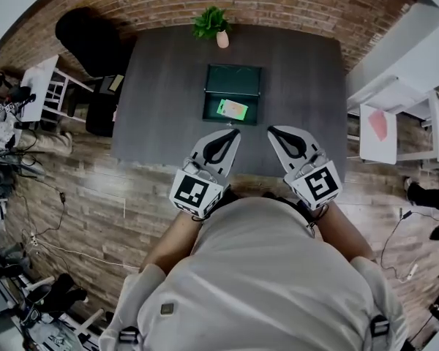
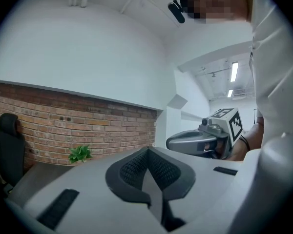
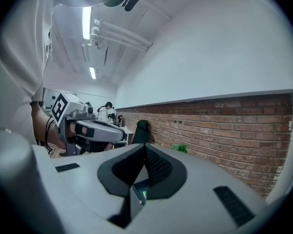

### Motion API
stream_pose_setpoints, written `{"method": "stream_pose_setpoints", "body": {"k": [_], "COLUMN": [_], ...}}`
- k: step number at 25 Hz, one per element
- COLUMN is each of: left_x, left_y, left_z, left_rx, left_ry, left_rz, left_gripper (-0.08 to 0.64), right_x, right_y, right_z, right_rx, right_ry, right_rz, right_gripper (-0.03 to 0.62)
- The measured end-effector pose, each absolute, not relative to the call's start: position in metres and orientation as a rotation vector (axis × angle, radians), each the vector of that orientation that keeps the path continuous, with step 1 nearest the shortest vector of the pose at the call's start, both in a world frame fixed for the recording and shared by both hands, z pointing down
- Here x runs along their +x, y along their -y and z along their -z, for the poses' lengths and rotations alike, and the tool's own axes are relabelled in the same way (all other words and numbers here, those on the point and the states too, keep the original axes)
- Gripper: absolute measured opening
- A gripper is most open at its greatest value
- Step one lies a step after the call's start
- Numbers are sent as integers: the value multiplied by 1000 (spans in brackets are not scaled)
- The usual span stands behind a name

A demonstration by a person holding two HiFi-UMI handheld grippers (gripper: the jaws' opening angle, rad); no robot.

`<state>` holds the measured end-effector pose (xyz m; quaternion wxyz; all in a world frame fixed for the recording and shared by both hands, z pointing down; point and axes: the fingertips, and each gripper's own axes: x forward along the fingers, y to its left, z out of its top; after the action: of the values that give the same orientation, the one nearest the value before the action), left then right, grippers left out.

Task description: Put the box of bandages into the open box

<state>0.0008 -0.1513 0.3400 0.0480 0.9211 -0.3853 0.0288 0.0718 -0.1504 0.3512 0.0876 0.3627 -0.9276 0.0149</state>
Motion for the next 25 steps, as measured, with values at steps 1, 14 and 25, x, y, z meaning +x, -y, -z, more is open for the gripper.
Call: {"method": "stream_pose_setpoints", "body": {"k": [1,14,25], "left_x": [11,85,73], "left_y": [147,77,36], "left_z": [-340,-340,-328], "left_rx": [2801,2698,2717], "left_ry": [1189,1399,1416], "left_rz": [-90,-174,-193], "left_gripper": [15,15,15], "right_x": [83,162,154], "right_y": [147,94,50], "right_z": [-351,-363,-358], "right_rx": [1070,883,898], "right_ry": [2773,2907,2886], "right_rz": [-46,44,-20], "right_gripper": [21,21,21]}}
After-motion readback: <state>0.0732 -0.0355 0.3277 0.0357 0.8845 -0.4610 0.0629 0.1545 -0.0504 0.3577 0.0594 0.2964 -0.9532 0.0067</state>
